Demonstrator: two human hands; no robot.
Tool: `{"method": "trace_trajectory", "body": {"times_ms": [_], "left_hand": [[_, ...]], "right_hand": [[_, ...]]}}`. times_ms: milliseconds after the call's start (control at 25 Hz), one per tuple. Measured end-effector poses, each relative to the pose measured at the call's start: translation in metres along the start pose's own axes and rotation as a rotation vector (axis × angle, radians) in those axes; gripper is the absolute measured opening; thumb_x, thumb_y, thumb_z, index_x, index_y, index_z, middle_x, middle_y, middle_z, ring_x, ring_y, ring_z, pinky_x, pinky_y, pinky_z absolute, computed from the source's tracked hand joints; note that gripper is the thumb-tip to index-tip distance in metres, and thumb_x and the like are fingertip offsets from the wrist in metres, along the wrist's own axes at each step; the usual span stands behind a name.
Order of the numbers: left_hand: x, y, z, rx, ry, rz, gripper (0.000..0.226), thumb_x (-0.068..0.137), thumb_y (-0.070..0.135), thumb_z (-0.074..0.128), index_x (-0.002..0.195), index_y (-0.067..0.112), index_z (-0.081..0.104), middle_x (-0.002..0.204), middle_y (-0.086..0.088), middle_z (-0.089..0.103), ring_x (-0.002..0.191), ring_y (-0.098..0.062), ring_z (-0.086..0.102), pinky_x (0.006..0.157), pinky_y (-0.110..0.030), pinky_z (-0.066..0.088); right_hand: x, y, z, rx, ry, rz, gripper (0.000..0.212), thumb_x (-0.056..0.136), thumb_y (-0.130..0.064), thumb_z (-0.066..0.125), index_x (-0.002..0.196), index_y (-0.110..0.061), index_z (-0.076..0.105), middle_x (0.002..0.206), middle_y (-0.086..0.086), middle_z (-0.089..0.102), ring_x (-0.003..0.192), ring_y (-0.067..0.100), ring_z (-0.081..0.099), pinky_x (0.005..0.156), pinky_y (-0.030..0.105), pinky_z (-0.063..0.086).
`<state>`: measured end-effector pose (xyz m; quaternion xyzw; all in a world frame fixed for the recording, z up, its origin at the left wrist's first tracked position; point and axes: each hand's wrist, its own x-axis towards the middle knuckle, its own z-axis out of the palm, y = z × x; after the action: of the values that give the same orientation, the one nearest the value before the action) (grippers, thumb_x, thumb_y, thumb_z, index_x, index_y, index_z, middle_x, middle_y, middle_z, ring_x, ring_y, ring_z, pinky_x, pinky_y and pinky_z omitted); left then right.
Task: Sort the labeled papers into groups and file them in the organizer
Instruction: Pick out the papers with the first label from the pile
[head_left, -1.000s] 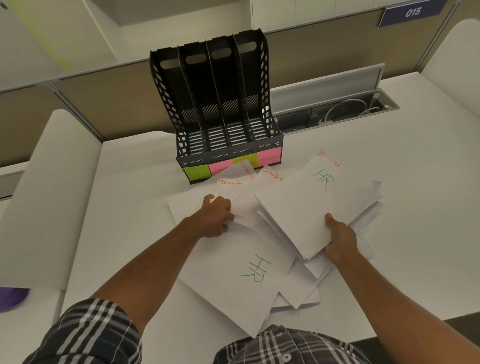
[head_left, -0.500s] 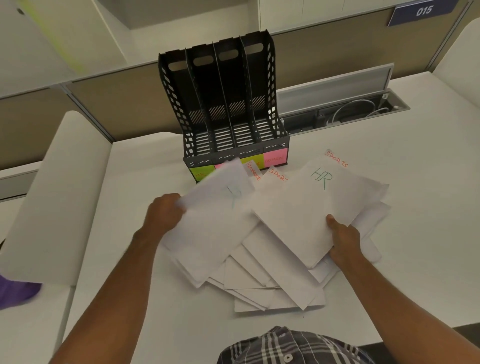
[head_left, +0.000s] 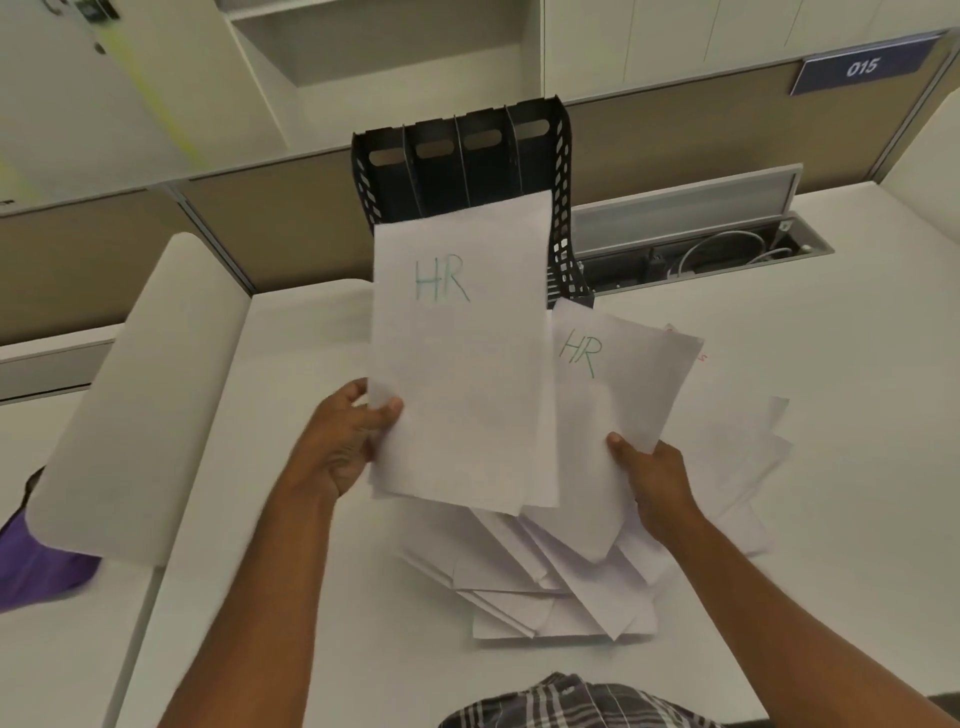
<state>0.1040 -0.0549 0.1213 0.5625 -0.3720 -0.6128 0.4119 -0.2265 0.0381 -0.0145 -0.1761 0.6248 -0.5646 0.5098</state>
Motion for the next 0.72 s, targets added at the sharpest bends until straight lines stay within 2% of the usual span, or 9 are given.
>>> {"method": "trace_trajectory", "body": {"times_ms": [80,160,240,280,360,440,520,640,720], "left_hand": [[-0.009,-0.022,0.029,0.072,-0.017,-0.06,0.041,0.084,-0.009,0.069,0.116,0.015,0.06,0.1,-0.007,0.07,0.086,-0.019,0.069,0.082,-0.032,0.057],[-0.016,-0.049,0.052,0.197,-0.041,-0.13,0.055,0.08,-0.007,0.075,0.127,0.015,0.055,0.111,-0.013,0.066,0.099,-0.026,0.067,0.097,-0.039,0.053],[-0.021,-0.074,0.064,0.382,-0.054,-0.16,0.058,0.078,0.002,0.08,0.13,0.009,0.055,0.119,-0.014,0.065,0.108,-0.03,0.066,0.101,-0.041,0.052],[-0.023,-0.084,0.067,0.485,-0.049,-0.153,0.051,0.079,0.008,0.081,0.125,0.007,0.059,0.118,-0.012,0.068,0.105,-0.029,0.067,0.096,-0.039,0.054],[-0.026,-0.094,0.067,0.659,-0.007,-0.113,0.025,0.082,0.021,0.078,0.101,0.007,0.068,0.1,-0.009,0.073,0.087,-0.024,0.068,0.079,-0.034,0.056],[-0.027,-0.099,0.063,0.732,0.071,-0.061,0.027,0.084,0.032,0.074,0.076,0.009,0.063,0.077,-0.006,0.068,0.07,-0.021,0.061,0.066,-0.033,0.049],[-0.025,-0.101,0.055,0.634,0.116,-0.05,0.029,0.086,0.033,0.072,0.072,0.009,0.062,0.076,-0.008,0.067,0.07,-0.024,0.061,0.066,-0.034,0.048],[-0.028,-0.105,0.053,0.321,0.048,-0.106,0.013,0.088,0.021,0.071,0.097,0.011,0.07,0.1,-0.009,0.076,0.096,-0.032,0.071,0.089,-0.046,0.058],[-0.029,-0.108,0.055,0.128,-0.038,-0.135,0.037,0.085,0.018,0.077,0.119,0.017,0.062,0.115,-0.007,0.074,0.106,-0.029,0.07,0.093,-0.046,0.057]], "right_hand": [[-0.009,-0.002,0.003,-0.024,-0.102,0.042,0.015,0.088,-0.021,0.075,0.101,-0.014,0.071,0.094,0.002,0.079,0.083,0.021,0.076,0.066,0.032,0.059],[-0.016,-0.003,0.001,-0.088,-0.223,0.09,0.008,0.091,-0.01,0.068,0.092,-0.011,0.076,0.084,0.008,0.078,0.07,0.019,0.075,0.058,0.028,0.057],[-0.019,-0.002,-0.003,-0.134,-0.313,0.105,0.031,0.092,-0.003,0.062,0.069,-0.017,0.078,0.068,0.007,0.073,0.055,0.015,0.069,0.049,0.024,0.052],[-0.02,-0.001,-0.006,-0.162,-0.338,0.101,0.035,0.092,-0.003,0.062,0.066,-0.019,0.078,0.065,0.004,0.072,0.053,0.014,0.069,0.048,0.023,0.052],[-0.026,-0.004,-0.01,-0.19,-0.38,0.078,0.021,0.087,-0.011,0.067,0.074,-0.021,0.081,0.071,0.003,0.076,0.059,0.015,0.072,0.052,0.024,0.054],[-0.028,-0.005,-0.014,-0.197,-0.392,0.084,0.012,0.08,-0.021,0.072,0.087,-0.017,0.081,0.086,0.009,0.079,0.073,0.023,0.076,0.059,0.03,0.057],[-0.026,-0.005,-0.019,-0.171,-0.369,0.16,0.017,0.082,-0.021,0.074,0.095,-0.012,0.08,0.098,0.016,0.078,0.086,0.033,0.076,0.068,0.037,0.059],[-0.025,-0.01,-0.023,-0.149,-0.365,0.2,0.018,0.084,-0.02,0.074,0.099,-0.012,0.079,0.103,0.017,0.077,0.091,0.035,0.075,0.072,0.04,0.06],[-0.027,-0.015,-0.022,-0.168,-0.396,0.178,0.021,0.083,-0.023,0.074,0.101,-0.014,0.079,0.104,0.016,0.077,0.09,0.032,0.075,0.07,0.037,0.059]]}}
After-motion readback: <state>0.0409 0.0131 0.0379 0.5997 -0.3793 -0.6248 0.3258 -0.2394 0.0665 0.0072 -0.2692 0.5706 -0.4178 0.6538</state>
